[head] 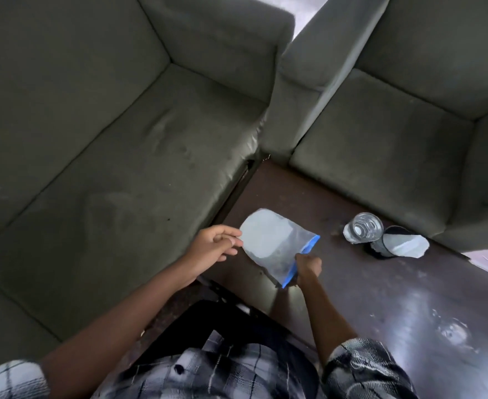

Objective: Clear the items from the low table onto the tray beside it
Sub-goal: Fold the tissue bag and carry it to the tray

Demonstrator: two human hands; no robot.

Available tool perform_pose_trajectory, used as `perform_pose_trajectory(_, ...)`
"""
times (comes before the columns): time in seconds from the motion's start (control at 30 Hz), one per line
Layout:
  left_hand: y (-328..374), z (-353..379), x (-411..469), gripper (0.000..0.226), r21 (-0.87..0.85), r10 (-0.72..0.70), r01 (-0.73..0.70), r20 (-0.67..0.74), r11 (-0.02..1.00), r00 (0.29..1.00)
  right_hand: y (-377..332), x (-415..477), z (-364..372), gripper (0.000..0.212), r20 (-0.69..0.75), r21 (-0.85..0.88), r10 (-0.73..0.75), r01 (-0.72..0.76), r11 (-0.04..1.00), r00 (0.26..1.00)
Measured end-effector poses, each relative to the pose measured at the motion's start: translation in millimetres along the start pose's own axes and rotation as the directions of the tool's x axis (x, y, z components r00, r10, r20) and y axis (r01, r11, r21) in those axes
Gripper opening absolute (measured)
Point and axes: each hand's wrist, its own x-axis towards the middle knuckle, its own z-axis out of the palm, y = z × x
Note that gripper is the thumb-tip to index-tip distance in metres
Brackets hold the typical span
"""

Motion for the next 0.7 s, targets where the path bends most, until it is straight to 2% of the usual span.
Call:
perform_pose_trajectory(0.13,23,-3,-13,0.022,-0.008,0.033,-0.032,0.052,0.999,0.998,-19,-39,-28,0.008,-0.033,-0.023,-0.162,0.161,0.987,0.986)
perform_pose_trajectory(0.23,40,-1,-20,0.022,-0.031,0.075,-0.073,0.076,0.997,0.994,-33,-61,-54,0.022,-0.068,-0.099,-0.325,0.317,0.943,0.943)
perform_pose_trajectory(0.33,54,10,-24,0.021,-0.043,0.118,-0.114,0.102,0.993,0.988,-44,-90,-89,0.03,-0.068,-0.162,-0.497,0.482,0.861,0.865)
perform_pose_trajectory(0.47,75,36,-20,0.025,0.022,0.217,-0.221,0.125,0.975,0.968,-55,-122,-144,0.025,-0.084,-0.28,-0.664,0.622,0.731,0.743)
perform_pose_trajectory(0.6,100,66,-10,0.025,0.134,0.328,-0.335,0.074,0.932,0.942,-61,-149,-210,0.013,-0.062,-0.332,-0.758,0.703,0.629,0.65)
perform_pose_trajectory(0.7,118,98,-20,0.038,0.208,0.39,-0.422,0.177,0.882,0.903,-61,-171,-260,0.009,0.02,-0.342,-0.796,0.752,0.564,0.605)
